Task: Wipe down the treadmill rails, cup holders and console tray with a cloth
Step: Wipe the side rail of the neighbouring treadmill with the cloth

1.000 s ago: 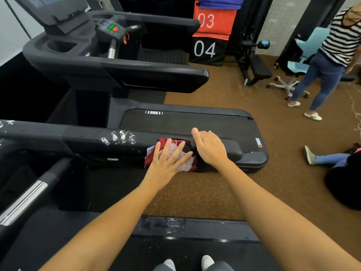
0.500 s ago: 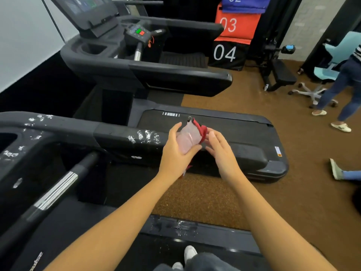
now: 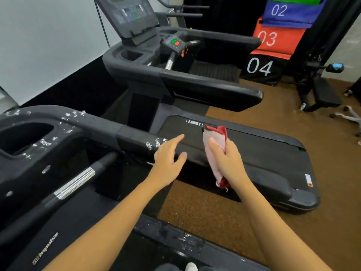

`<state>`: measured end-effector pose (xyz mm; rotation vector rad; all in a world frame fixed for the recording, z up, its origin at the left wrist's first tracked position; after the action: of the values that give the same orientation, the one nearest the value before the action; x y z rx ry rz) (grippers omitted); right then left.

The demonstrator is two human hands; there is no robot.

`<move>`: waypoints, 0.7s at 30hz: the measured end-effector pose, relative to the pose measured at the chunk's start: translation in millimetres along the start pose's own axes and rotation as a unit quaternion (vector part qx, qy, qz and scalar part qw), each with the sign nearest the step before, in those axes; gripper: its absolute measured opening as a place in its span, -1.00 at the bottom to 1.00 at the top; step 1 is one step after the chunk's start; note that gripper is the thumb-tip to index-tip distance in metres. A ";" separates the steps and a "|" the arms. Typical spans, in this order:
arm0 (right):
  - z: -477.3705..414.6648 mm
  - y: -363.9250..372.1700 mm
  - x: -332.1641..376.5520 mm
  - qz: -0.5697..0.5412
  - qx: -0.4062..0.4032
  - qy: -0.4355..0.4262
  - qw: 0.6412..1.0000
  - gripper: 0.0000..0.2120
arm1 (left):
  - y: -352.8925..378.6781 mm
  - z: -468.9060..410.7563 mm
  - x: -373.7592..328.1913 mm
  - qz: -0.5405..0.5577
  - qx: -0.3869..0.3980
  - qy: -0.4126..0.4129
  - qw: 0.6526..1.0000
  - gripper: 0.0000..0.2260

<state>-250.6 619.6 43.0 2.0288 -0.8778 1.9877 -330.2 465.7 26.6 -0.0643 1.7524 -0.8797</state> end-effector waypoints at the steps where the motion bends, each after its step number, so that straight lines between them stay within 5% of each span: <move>1: -0.5 -1.8 -2.2 0.091 -0.010 -0.021 0.996 -0.83 | -8.2 -2.3 10.2 -0.023 -0.046 -0.014 0.999 -0.57; 4: -0.4 3.0 -23.5 0.352 -0.032 -0.081 0.932 -0.70 | -33.5 -8.9 43.1 -0.121 -0.122 -0.042 0.984 -0.63; 6: -1.7 15.0 -35.9 0.418 -0.045 -0.093 0.902 -0.68 | -48.3 -12.6 63.6 -0.191 -0.126 -0.049 0.972 -0.62; 16: -32.9 100.1 -15.4 0.401 0.022 -0.165 0.901 -0.51 | -79.3 -31.8 108.3 -0.310 -0.053 0.001 0.949 -0.58; 21: -22.1 96.7 -11.0 0.367 0.048 -0.171 0.913 -0.68 | -95.6 -51.5 109.4 -0.325 -0.033 0.037 0.944 -0.60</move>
<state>-318.4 555.4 7.8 2.3758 -1.8858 2.0243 -451.0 373.9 -0.5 -0.6959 1.8545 -1.3017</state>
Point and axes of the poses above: each hand's wrist, its own z-axis away from the middle knuckle, its own y-axis out of the palm, x = y × z, the point moved 2 cm from there along -z, towards the middle knuckle, and after that the axes turned 4 degrees about -y, right-handed, at the moved point
